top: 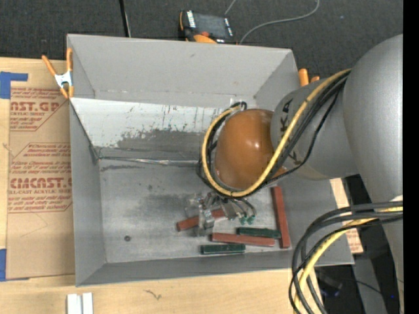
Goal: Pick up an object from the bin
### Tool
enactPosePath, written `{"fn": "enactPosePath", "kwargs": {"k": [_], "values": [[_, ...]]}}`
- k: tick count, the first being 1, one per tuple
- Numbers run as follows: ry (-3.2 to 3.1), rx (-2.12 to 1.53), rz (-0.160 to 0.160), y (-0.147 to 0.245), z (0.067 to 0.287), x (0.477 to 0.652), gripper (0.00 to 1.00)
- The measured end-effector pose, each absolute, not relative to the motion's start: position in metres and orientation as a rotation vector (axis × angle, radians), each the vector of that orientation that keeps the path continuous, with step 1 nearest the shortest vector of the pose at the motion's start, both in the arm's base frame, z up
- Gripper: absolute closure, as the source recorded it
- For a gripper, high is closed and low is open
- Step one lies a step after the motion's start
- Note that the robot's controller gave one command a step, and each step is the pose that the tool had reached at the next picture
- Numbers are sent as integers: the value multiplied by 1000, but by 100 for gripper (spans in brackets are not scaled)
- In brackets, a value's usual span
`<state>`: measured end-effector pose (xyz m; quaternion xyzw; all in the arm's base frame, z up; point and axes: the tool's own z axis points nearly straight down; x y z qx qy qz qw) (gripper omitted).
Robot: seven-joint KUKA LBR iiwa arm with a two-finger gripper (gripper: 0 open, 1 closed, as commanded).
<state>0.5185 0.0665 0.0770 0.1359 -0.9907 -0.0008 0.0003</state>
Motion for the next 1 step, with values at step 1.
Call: {"fn": "enactPosePath", "kwargs": {"k": [1], "values": [[-3075,696,1,76,217,561,100]]}}
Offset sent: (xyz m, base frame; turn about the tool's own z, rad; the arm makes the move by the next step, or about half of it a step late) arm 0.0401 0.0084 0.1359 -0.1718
